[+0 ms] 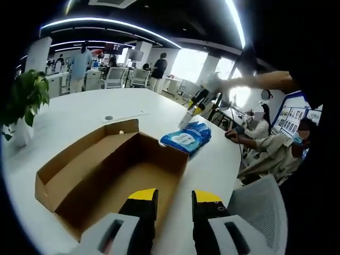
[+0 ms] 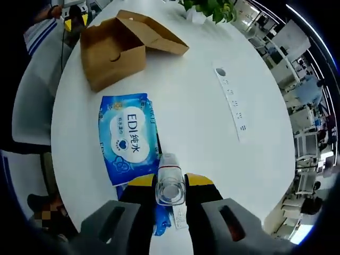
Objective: Operate the shoe box by opening the lid, removing the specified soft item, and placing it in the target area until the item is outside and the box remains undamaged.
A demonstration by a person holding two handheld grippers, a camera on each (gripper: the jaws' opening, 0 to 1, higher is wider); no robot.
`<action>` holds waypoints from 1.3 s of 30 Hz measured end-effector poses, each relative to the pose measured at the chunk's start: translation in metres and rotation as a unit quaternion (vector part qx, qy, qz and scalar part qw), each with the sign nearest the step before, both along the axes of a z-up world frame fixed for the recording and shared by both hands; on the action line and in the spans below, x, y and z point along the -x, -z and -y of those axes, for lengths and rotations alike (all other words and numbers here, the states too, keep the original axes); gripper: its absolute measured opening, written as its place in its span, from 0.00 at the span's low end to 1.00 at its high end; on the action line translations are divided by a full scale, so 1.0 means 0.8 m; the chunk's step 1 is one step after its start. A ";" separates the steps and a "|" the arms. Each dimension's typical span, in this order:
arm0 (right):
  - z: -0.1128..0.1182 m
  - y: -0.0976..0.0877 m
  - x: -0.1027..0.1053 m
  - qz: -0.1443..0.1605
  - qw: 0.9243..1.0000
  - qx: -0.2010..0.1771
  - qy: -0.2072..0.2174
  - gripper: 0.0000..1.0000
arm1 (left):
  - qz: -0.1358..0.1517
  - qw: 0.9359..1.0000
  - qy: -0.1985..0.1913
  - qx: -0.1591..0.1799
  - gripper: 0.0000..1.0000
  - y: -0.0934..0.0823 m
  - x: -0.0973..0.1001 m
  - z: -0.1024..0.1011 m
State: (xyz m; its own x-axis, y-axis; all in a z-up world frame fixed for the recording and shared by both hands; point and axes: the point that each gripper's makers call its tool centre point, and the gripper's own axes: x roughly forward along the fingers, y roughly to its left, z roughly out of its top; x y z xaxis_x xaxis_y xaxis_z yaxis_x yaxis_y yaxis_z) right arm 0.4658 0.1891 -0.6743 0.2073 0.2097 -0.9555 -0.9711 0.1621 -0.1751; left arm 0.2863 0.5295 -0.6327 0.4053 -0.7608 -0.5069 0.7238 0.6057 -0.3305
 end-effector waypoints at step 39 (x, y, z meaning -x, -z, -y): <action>-0.016 0.035 -0.011 -0.032 0.996 0.064 -0.051 0.18 | -0.009 1.000 0.000 -0.005 0.25 0.009 -0.004 -0.008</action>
State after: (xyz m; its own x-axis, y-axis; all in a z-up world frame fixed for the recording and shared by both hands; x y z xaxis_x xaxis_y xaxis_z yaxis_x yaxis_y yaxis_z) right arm 0.4744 0.2022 -0.7026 0.1292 0.1023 -0.9863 -0.9912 0.0421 -0.1255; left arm 0.2893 0.5356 -0.6397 0.3961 -0.7562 -0.5209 0.7183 0.6086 -0.3373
